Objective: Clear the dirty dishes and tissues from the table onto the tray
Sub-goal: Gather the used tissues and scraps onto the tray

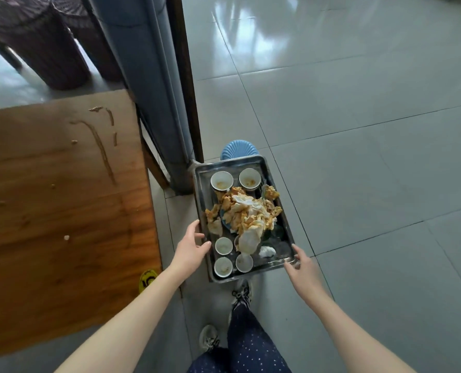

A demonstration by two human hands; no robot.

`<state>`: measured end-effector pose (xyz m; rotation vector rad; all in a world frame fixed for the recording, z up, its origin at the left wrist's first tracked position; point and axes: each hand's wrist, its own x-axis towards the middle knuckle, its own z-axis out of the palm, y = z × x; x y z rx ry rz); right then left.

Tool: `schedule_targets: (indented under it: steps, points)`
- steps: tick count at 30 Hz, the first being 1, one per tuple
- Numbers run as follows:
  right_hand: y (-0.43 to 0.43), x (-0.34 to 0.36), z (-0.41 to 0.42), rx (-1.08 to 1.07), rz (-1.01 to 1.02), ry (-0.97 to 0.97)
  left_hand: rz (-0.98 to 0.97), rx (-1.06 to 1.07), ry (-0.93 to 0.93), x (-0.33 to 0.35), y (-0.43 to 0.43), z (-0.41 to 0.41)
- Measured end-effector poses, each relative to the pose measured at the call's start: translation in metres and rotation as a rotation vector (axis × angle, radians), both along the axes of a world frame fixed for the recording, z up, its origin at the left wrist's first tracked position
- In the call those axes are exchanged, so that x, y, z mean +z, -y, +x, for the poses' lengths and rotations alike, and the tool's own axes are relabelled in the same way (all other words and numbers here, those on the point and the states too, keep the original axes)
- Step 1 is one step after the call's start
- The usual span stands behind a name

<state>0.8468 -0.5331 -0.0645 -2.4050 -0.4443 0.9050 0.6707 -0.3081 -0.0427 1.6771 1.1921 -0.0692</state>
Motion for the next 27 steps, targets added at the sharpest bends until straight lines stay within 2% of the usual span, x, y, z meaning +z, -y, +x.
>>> schedule_targets:
  steps: [7,15,17,20,23,27]
  points:
    - [0.044,0.019,-0.017,-0.027,-0.004,0.004,0.025,-0.037,0.005,0.017,0.039,-0.003]
    - [0.121,0.019,0.038,-0.003,-0.024,0.029,0.030,-0.004,-0.017,0.023,0.112,0.033]
    - [0.144,0.016,0.062,-0.042,-0.014,0.033,0.029,0.046,0.004,0.023,0.138,0.052]
    - [0.161,0.022,0.102,-0.053,0.046,-0.010,0.009,0.241,0.022,0.016,0.177,0.078]
    - [0.178,0.039,0.138,0.082,0.149,0.002,-0.005,0.337,0.041,0.015,0.215,0.103]
    - [0.217,0.055,0.187,0.177,0.164,0.063,0.021,0.388,0.064,0.024,0.260,0.137]
